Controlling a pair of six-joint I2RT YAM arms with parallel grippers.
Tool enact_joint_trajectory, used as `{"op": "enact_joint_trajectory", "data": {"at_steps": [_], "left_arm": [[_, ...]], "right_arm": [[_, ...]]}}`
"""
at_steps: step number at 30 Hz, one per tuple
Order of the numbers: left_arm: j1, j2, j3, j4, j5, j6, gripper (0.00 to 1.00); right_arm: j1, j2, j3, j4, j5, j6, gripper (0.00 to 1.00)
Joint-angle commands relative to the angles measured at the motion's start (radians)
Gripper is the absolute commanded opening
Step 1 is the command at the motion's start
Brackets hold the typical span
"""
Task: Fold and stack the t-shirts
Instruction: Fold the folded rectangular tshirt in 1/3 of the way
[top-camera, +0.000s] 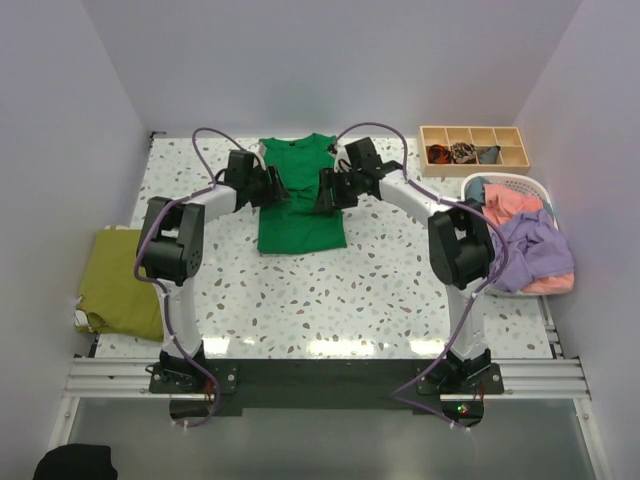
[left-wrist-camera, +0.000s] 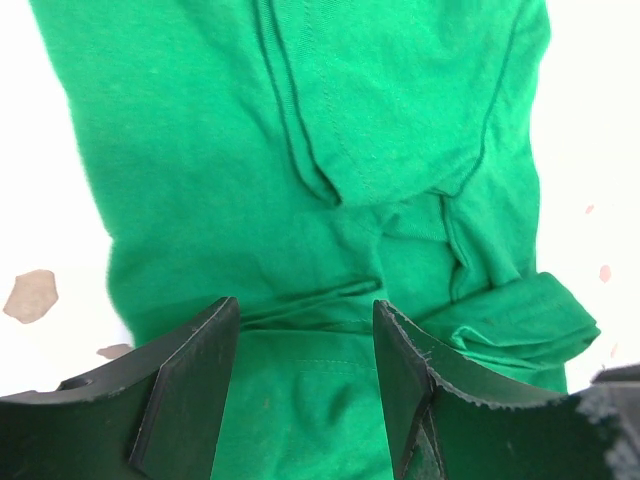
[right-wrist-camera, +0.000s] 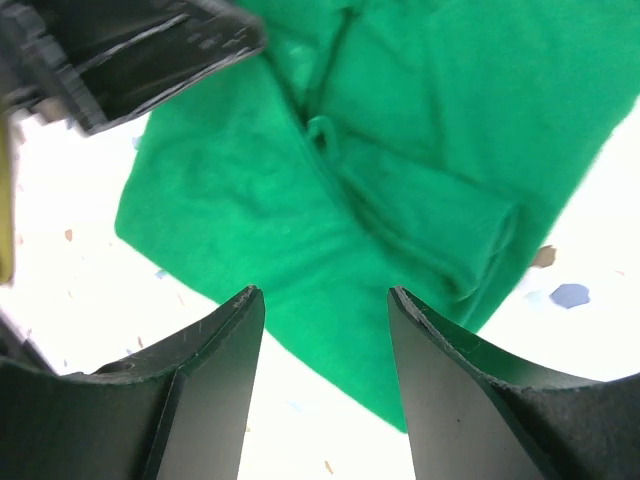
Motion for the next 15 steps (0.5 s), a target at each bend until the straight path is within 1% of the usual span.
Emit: {"op": "enact_joint_trajectory", "data": {"at_steps": [1,4,11,15], "left_arm": [[0.015,-0.019,0.002,0.044,-0.042,0.0,0.61],[0.018,-0.027,0.0,0.043,-0.043,0.003,0.61],[0.018,-0.071,-0.012,0.032,-0.046,0.016,0.61],[0.018,-0.094,-0.037,0.033,-0.046,0.015,0.61]], "right_arm": [[0.019,-0.089,-0.008,0.033,-0.059,0.0,0.57],[0.032,-0.073,-0.007,0.019,-0.079,0.001,0.57],[0.033,-0.026,0.003,0.022,-0.07,0.023,0.57],[0.032,-0.001,0.024,-0.01,-0.055,0.016,0.57]]}}
